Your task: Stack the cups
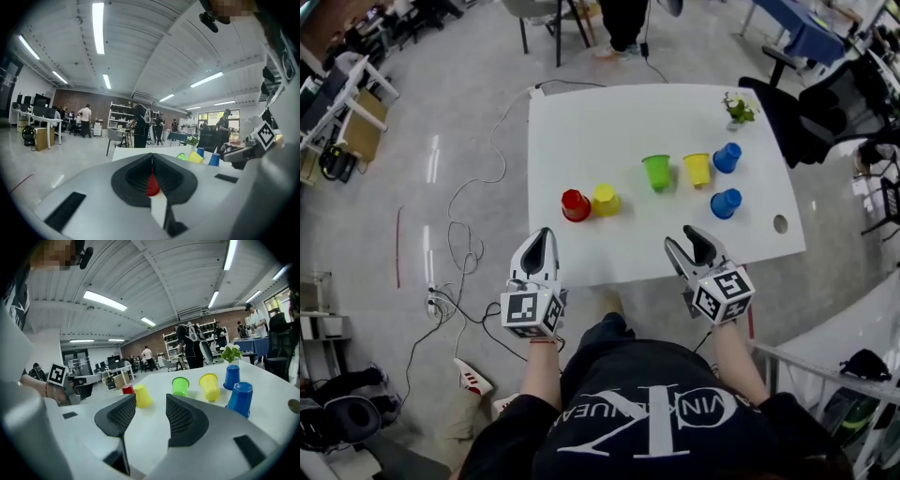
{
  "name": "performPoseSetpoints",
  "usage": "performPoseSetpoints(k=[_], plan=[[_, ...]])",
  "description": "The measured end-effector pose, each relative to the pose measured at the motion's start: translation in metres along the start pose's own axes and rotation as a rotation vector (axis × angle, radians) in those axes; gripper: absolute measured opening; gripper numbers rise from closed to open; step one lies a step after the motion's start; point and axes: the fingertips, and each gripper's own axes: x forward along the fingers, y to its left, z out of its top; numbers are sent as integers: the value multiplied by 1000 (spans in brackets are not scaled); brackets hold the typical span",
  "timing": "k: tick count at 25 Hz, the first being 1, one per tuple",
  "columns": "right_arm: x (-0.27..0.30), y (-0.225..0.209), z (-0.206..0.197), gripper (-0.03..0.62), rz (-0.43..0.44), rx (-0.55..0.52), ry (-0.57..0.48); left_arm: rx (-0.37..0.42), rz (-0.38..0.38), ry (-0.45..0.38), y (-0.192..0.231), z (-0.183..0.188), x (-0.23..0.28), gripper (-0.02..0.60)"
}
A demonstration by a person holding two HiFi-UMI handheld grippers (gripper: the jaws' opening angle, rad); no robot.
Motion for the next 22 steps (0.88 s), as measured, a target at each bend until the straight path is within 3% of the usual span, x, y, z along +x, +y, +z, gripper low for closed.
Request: performPoseSetpoints(k=[9, 15, 22], plan=[[53, -32, 1, 227, -166, 66, 36, -23, -35, 16, 30, -8, 42, 5], [82, -56, -3, 250, -199, 67, 99, -39, -26, 53, 31, -22, 53, 5], [122, -84, -23, 291, -242, 88, 256, -92, -1, 83, 30, -28, 59, 5]])
